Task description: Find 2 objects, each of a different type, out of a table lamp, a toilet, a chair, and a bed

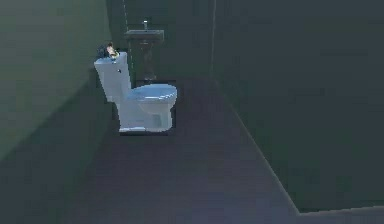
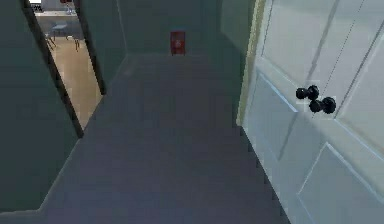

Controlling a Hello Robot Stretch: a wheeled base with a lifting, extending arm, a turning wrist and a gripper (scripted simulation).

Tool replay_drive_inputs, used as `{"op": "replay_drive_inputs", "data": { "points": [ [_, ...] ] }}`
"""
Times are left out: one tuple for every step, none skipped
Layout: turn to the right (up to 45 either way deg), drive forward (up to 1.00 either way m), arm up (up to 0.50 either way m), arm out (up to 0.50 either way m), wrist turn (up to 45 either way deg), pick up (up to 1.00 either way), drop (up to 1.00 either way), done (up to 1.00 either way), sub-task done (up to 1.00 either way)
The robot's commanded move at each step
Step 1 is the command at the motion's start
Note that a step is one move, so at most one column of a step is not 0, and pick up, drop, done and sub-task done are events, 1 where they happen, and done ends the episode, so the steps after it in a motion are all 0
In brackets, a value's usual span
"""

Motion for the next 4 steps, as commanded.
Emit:
{"op": "replay_drive_inputs", "data": {
  "points": [
    [0.0,0.4,0.0,0.0,0.0,0.0,0.0,0.0,0.0],
    [-6.0,0.0,0.0,0.0,0.0,0.0,0.0,0.0,0.0],
    [0.0,1.0,0.0,0.0,0.0,0.0,0.0,0.0,0.0],
    [-12.0,0.0,0.0,0.0,0.0,0.0,0.0,0.0,0.0]
  ]
}}
